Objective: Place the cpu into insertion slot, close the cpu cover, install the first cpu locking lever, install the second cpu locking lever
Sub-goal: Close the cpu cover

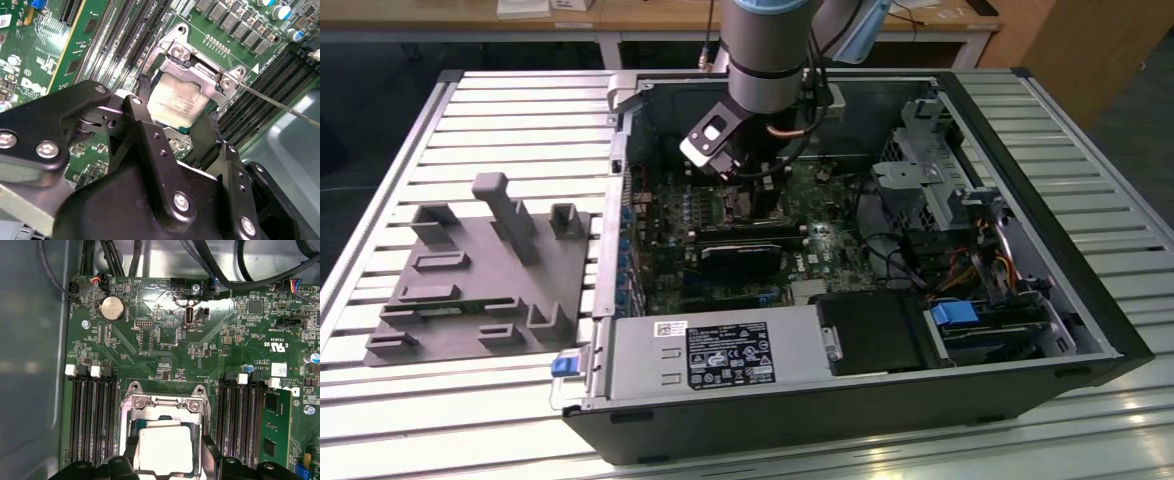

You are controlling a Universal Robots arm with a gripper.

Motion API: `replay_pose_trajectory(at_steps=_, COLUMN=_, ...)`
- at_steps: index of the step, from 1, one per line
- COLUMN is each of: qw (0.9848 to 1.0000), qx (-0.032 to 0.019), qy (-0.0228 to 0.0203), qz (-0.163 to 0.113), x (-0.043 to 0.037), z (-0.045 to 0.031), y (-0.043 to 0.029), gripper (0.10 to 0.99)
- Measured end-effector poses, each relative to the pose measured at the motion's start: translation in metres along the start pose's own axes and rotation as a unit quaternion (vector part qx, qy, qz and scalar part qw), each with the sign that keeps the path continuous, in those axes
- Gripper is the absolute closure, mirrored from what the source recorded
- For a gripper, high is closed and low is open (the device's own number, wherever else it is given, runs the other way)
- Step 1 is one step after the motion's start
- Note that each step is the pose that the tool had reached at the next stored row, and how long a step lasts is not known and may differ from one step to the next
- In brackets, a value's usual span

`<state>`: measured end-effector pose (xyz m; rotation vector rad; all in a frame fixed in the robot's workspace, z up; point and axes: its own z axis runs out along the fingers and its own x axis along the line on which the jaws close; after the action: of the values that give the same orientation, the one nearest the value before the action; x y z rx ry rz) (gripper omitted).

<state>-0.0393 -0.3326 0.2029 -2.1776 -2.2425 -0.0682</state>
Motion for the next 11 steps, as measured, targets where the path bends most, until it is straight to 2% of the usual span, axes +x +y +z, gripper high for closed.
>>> replay_pose_trajectory(at_steps=7, qw=1.0000, qx=0.0000, qy=-0.0023, qz=0.000, x=0.0003, z=0.0022, y=-0.0001, gripper=0.486)
replay_pose_trajectory(at_steps=11, qw=1.0000, qx=0.0001, qy=-0.0059, qz=0.000, x=0.0016, z=0.0030, y=0.0000, gripper=0.486)
